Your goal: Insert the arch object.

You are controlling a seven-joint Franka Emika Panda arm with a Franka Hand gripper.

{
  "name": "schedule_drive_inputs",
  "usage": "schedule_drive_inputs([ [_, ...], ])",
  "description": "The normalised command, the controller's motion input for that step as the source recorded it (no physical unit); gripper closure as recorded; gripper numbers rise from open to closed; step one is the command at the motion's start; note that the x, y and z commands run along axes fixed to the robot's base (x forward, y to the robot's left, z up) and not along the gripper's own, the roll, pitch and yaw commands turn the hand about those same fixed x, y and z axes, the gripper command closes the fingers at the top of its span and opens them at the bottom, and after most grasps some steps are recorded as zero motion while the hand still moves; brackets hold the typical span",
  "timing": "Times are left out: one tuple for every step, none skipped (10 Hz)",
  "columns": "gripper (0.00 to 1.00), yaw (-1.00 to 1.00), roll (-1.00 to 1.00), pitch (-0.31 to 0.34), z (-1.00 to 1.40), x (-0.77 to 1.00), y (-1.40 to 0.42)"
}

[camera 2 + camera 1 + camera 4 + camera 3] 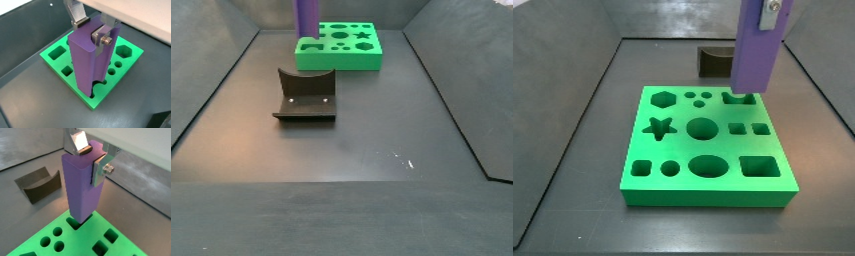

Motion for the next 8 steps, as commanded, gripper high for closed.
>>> schedule_drive_inputs([
  [1.00,-0.02,-0.04,0.000,0.00,0.00,0.05],
  [1.00,-0.05,-0.09,-0.004,-0.20,-0.02,0.12],
  [1.00,0.00,-0.11,-0.066,-0.29,-0.17,0.15],
  [1.00,0.00,-0.14,-0.059,-0.22,-0.11,0.09],
  [1.00,-0.03,-0.15,-0.036,-0.18,-0.02,0.00],
  [1.00,-0.08,-0.19,-0.051,-0.15,0.00,-0.01],
  [1.00,-0.22,-0.21,-0.057,-0.15,0.10,-0.03],
  [1.00,-0.23,-0.18,-0.053,-0.18,0.03,0.00],
])
